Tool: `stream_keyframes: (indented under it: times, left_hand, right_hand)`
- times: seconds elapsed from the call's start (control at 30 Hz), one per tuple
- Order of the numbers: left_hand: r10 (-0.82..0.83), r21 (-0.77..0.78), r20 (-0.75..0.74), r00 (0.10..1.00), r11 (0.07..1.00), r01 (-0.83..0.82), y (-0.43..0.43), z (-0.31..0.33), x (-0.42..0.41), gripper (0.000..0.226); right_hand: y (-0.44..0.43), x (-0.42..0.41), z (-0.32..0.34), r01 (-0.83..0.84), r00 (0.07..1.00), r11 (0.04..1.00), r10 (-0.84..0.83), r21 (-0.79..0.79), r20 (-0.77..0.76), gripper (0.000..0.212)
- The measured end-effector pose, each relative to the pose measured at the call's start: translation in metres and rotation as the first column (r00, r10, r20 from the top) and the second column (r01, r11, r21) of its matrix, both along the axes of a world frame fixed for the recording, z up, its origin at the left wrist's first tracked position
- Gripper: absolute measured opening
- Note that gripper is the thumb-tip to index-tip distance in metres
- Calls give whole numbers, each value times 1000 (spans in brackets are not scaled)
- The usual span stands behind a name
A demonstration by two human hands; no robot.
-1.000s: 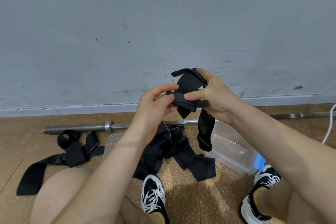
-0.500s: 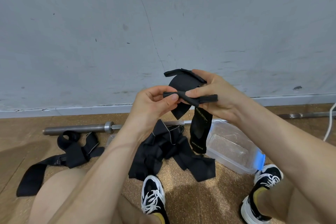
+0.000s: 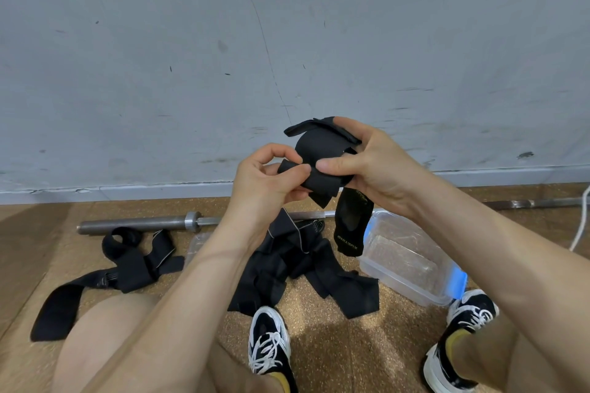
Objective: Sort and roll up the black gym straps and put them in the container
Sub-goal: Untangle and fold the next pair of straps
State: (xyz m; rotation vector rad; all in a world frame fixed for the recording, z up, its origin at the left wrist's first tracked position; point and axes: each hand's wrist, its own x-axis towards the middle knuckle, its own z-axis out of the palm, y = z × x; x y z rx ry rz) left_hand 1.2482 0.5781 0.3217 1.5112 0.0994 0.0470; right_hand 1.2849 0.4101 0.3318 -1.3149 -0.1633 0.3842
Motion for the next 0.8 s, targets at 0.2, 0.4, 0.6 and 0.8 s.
stream_keyframes:
  times: [0.2,0.4,0.6,0.8]
  left_hand:
    - [-225,-213,-25,974,953,214,13,9,0,26]
    - [-192,-208,8,981,960,189,12,6,-1,22]
    - [-131,-159,-15,991,979,127,8,3,0,16]
    - [-118,-132,-31,992,985,113,5,1,0,18]
  right_hand:
    - [-4,5,1,5,997,996,2,84,-83,51]
    - [-5,5,-1,-36,991,988,54,148,-119,50]
    - [-1,3,-6,20,993,991,-5,129,-115,49]
    - [6,0,-9,79,994,996,-75,45,-78,62]
